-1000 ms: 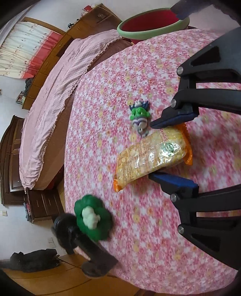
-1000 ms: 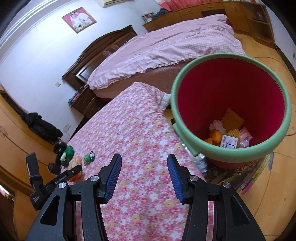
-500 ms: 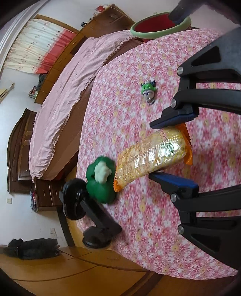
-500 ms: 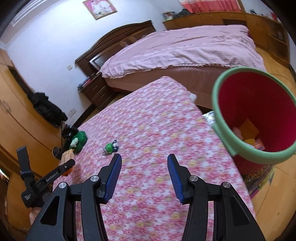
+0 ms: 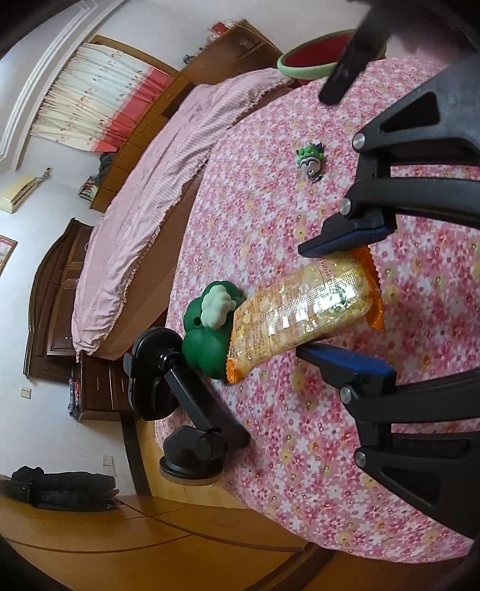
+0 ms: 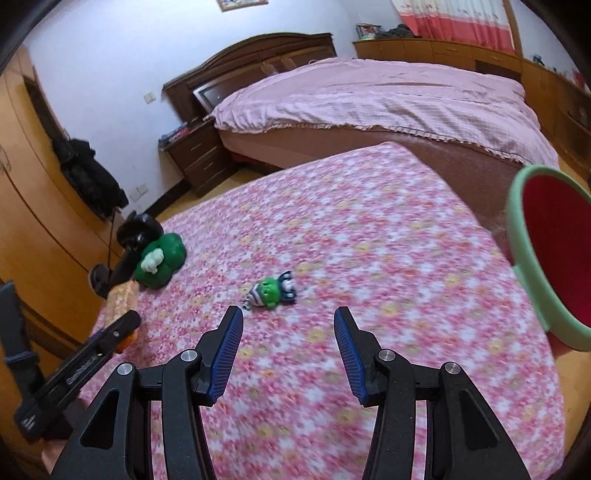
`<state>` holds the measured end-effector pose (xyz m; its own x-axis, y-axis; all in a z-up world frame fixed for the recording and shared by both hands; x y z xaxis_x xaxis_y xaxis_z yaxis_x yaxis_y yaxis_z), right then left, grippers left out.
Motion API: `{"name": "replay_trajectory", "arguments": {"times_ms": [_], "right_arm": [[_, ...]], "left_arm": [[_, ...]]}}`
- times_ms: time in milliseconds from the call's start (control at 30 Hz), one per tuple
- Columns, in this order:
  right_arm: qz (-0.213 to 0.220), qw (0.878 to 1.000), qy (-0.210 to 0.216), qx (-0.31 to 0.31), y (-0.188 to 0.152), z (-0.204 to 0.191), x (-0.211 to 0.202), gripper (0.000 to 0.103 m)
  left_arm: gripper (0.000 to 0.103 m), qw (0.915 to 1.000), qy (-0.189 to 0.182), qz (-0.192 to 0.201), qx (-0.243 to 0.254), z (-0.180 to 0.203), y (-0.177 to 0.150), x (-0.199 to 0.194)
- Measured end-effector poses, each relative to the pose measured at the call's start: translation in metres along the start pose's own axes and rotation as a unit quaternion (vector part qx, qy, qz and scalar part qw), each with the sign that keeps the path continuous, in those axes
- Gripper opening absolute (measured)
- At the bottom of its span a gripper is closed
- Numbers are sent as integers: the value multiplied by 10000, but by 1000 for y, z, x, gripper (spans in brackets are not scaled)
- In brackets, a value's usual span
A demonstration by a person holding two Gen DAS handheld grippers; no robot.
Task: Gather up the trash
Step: 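Grasp the green toy figure with the right tool while the left tool holds the wrapper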
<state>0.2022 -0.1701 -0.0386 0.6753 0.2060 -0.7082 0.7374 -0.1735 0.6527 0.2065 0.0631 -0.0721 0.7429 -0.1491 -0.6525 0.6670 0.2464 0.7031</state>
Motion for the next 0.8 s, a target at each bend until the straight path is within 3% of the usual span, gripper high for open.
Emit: {"name": "replay_trajectory", "arguments": {"times_ms": [400, 800], "right_arm": [[-341, 9966, -476, -571, 0, -29, 67, 52], [-168, 9924, -799, -924, 2, -36, 94, 52]], "left_arm": [[49, 9995, -309, -88, 30, 0, -8, -2], [49, 9987, -437, -254, -81, -1, -12, 7]]}}
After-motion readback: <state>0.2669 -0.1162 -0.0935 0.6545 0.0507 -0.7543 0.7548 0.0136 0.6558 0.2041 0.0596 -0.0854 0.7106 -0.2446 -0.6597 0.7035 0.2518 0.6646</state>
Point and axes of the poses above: each gripper's, at about its wrist camera, not at the fingertips, and x roughly the way its jaws point, z to its right, y to its top, the point moved 3 cm from there along x, roughly the way its jaws point, and after that the axes turned 3 degrees about z, right-handed, at the moved point
